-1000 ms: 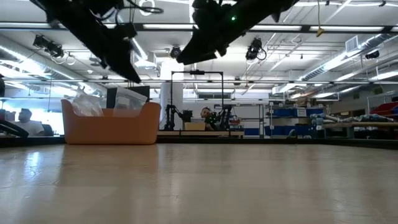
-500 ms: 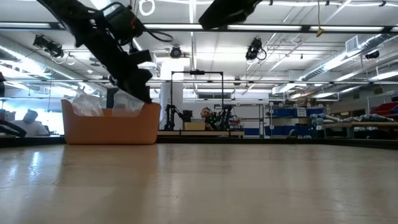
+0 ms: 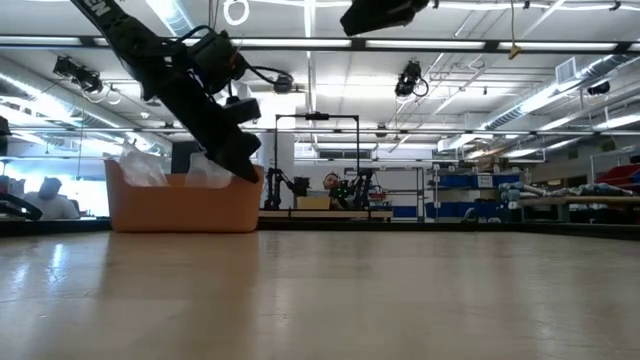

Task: Roll bandage
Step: Move the orange bin to the top center of the table

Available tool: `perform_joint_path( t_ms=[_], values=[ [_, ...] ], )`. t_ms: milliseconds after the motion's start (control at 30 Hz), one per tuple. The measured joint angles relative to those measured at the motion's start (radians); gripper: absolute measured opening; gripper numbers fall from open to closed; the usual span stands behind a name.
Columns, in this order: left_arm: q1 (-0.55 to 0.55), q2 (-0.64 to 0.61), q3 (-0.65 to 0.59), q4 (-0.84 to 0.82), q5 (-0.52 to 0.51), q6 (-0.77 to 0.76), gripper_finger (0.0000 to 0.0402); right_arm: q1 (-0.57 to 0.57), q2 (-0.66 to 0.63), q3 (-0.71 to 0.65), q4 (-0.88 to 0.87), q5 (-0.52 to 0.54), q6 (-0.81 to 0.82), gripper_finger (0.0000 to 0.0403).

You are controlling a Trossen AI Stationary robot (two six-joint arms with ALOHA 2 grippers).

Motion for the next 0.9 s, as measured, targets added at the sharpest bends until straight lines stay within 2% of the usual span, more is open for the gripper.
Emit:
perform_joint_path(
  t_ms=[100, 167, 467, 700, 900],
  values=[
    [-0.017, 0.005, 0.000, 0.051, 0.068, 0.016, 0.0026, 0.003, -0.009, 0.000, -0.015, 0.010, 0.003, 0.0191],
    [-0.029, 0.005, 0.001, 0.071, 0.102, 0.012, 0.0012, 0.007, -0.015, 0.000, -0.034, 0.016, 0.005, 0.0189],
    [-0.082, 0.068, 0.084, 0.170, 0.151, 0.017, 0.0017, 0.016, -0.038, 0.000, -0.077, 0.026, 0.030, 0.0187],
    [-0.112, 0.232, 0.193, 0.260, 0.162, -0.031, 0.0016, 0.030, -0.058, 0.000, -0.157, 0.027, 0.066, 0.0187],
    [-0.141, 0.348, 0.324, 0.247, 0.137, -0.099, 0.0017, 0.048, -0.076, 0.000, -0.181, 0.026, 0.093, 0.0187]
  ],
)
